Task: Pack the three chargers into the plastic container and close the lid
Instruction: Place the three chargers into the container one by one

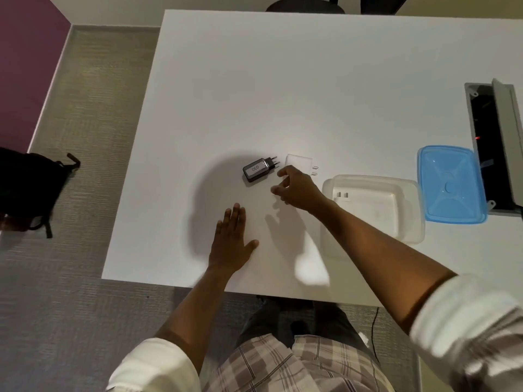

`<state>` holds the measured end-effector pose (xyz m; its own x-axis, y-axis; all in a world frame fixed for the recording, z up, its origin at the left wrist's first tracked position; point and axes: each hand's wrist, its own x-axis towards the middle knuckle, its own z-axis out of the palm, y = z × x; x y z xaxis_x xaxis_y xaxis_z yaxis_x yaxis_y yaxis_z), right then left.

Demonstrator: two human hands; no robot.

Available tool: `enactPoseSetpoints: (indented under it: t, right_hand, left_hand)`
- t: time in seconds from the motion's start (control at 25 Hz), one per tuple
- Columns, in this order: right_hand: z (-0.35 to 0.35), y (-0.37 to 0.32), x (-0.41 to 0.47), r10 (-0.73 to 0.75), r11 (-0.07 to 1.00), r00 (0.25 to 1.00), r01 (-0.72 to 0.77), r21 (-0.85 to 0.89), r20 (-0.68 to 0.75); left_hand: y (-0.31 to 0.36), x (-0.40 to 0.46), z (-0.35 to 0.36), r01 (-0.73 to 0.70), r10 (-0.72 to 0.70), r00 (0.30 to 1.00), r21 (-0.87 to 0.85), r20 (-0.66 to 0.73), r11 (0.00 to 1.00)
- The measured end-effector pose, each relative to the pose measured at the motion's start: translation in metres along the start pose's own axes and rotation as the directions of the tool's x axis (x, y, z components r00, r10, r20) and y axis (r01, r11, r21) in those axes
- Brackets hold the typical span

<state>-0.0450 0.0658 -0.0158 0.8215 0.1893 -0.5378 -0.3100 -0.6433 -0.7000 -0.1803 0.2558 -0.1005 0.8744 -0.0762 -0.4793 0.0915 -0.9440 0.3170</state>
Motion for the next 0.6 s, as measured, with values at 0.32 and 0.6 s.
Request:
enactPoseSetpoints:
  t: [0.32, 0.6]
  right_hand:
    - [0.048, -0.033, 0.063, 0.018, 0.967, 0.992, -0.049, -0.250, -0.125]
    - [0.070, -0.035, 0.066, -0.016, 0.944, 0.986, -0.040, -0.329, -0.165]
  left_hand:
    - [-0.023, 0.004, -0.003, -0.044, 0.040, 0.996, 0.060, 0.079, 0.997]
    - [-0.027, 0.009, 0.005, -0.042, 0.040, 0.998, 0.057, 0.046, 0.997]
